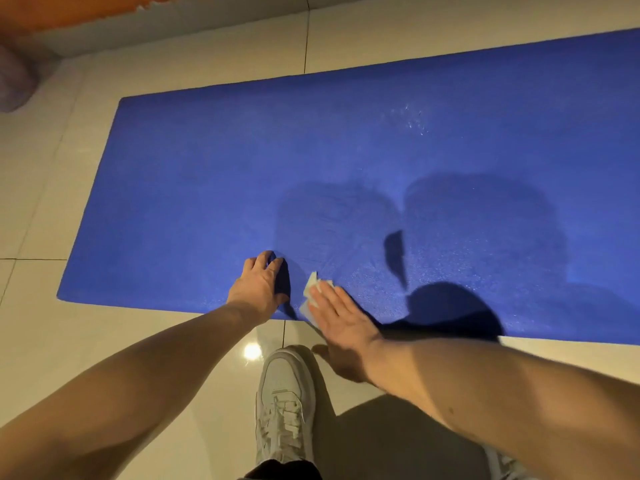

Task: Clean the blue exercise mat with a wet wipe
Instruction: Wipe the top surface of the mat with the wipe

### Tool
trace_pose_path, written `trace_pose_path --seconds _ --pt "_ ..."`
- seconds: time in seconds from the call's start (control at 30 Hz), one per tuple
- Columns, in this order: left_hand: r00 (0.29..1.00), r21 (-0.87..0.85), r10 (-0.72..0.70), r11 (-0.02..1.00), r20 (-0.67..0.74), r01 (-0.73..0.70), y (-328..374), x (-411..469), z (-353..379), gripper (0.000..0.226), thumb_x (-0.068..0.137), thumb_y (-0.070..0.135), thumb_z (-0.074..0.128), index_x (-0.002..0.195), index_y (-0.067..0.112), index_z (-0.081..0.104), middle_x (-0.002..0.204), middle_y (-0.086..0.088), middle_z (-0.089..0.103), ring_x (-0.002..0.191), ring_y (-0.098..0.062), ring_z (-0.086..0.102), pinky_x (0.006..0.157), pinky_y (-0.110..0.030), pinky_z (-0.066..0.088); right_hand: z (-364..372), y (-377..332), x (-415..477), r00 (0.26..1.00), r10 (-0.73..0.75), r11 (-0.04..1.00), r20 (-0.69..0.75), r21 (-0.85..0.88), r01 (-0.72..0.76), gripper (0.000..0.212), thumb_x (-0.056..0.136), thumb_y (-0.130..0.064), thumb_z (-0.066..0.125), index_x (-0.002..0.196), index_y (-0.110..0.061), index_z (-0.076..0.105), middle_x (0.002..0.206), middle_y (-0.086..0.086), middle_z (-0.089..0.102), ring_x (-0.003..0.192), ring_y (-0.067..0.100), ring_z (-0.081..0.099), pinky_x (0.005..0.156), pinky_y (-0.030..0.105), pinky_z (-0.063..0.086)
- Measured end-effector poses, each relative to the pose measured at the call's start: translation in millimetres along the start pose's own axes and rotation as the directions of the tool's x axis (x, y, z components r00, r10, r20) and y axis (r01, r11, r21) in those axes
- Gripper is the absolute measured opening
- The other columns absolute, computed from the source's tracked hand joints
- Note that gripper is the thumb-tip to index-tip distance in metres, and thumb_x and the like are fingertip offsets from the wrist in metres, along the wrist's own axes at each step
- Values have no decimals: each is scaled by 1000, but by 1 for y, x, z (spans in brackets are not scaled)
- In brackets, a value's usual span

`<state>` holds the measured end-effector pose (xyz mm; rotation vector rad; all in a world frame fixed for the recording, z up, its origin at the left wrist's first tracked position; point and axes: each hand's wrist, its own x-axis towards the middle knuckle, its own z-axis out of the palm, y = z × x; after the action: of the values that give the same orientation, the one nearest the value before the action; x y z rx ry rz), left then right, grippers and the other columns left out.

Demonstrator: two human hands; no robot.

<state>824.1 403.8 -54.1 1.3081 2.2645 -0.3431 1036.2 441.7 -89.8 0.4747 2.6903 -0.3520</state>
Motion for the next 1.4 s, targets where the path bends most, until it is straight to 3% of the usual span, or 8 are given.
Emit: trace_pose_path --seconds 0.17,0.43,0.63,0.73,0.87,1.03,1.23,1.4 --pt "1000 6 16 1000 -19 -15 2 3 -4 86 84 37 77 154 23 29 156 2 25 141 -24 23 106 -42 46 -1 26 15 998 -63 995 -9 -81 62 78 103 -63 16 158 -20 -19 159 9 -36 143 37 -38 120 53 -19" --pt "998 -33 40 999 -48 -41 -2 5 -2 83 83 37 78 151 22 35 154 3 28 139 -24 26 107 -40 45 -35 90 39 890 449 890 -80 -42 -453 91 99 -70 15 158 -7 -14 165 18 -21 150 44 -21 123 54 -7" --pt "999 -45 6 999 -46 -8 2 13 -6 73 88 37 73 150 22 38 149 2 32 135 -23 29 105 -39 45 -19 25 32 999 28 999 -39 -30 -29 83 102 -64 17 158 -11 -15 163 17 -27 148 36 -32 122 49 -17" --pt "998 -50 -9 999 -58 6 4 20 -11 67 89 38 72 146 19 43 142 0 37 131 -22 33 104 -39 45 -17 35 37 998 -51 997 -35 -67 49 82 102 -63 19 160 -13 -10 166 10 -22 151 30 -28 122 46 -18" --pt "998 -38 -12 999 -67 9 5 26 -15 57 89 38 71 139 18 50 136 1 40 127 -22 36 99 -39 48 -33 92 48 987 96 985 -130 -130 -113 83 102 -63 24 162 -14 -5 167 12 -15 153 33 -19 121 48 -15" --pt "997 -17 1 1000 -72 -2 4 28 -14 58 89 38 72 138 15 51 139 2 38 126 -21 36 98 -40 50 -51 120 63 936 345 933 -74 -84 -351 89 100 -67 20 160 -4 -1 167 19 -9 154 37 -14 125 49 -7" --pt "998 -28 6 1000 -61 -8 5 33 -18 55 89 33 72 136 13 51 150 5 32 136 -21 28 99 -39 49 -34 46 54 996 83 996 -21 19 -82 83 104 -59 21 159 -7 -12 164 14 -25 150 35 -28 123 49 -13" --pt "998 -23 4 1000 -66 -6 6 35 -19 52 89 32 72 132 12 52 151 5 31 137 -20 28 96 -39 50 -35 66 48 994 -90 995 -66 -55 86 78 104 -57 28 161 -15 -5 167 8 -20 153 26 -22 124 44 -12"
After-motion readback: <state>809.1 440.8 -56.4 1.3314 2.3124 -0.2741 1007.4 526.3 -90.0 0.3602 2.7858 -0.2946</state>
